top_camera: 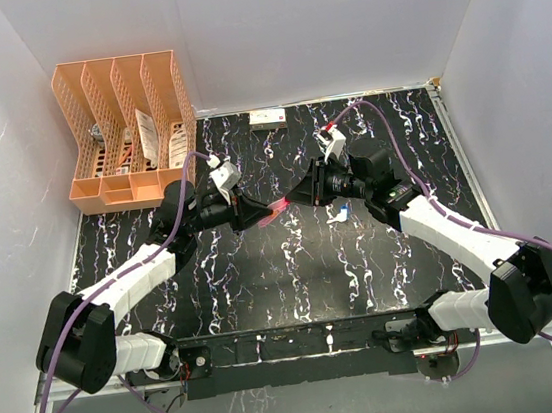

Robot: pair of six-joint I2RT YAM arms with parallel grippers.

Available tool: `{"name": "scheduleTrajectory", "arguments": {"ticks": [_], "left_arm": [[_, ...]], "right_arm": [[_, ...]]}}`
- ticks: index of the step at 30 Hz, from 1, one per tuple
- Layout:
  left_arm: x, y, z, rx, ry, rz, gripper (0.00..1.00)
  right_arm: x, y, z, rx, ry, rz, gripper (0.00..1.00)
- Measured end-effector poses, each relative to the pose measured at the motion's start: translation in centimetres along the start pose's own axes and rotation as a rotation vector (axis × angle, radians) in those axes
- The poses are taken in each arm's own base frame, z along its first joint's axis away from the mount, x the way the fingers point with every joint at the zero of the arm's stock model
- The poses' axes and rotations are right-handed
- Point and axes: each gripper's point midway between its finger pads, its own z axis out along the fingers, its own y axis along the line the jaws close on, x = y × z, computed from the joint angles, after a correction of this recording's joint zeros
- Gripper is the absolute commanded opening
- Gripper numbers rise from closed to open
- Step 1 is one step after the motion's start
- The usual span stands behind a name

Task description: Put the keys on the keyring

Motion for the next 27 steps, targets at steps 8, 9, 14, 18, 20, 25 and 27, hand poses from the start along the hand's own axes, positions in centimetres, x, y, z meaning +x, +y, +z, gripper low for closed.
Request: {"name": "scheduleTrajectory", "arguments": {"ticks": [8,9,14,18,20,25,27], "left_arm": [[0.2,0.2,0.0,-0.013,0.007,-0.001,0.00],[0.2,0.3,0.0,-0.016,0.007,-0.001,0.00],[0.2,0.6,0.0,-0.032,0.005,-0.001,0.19],[0.3,0.9,-0.1,-0.053,0.008,-0.008,0.33],[0.4,1.1,-0.1,-0.063,0.010,-0.011,0.37],[0.4,1.2,-0.1,-0.071,0.010,-0.015,0.44],[0.4,1.2,-0.1,-0.070,0.009,-0.015,0.45]], "right_arm": [[0.0,0.0,0.0,0.001,0.000,-0.001,0.11],[0.0,0.0,0.0,0.001,-0.001,-0.001,0.10],[0.0,0.0,0.0,0.003,-0.002,-0.001,0.09],[-0.1,-0.1,0.0,0.006,-0.004,-0.003,0.09],[-0.1,-0.1,0.0,0.009,-0.006,-0.004,0.09],[-0.2,-0.2,0.0,0.014,-0.009,-0.004,0.08],[-0.2,-0.3,0.0,0.015,-0.010,-0.004,0.08]]}}
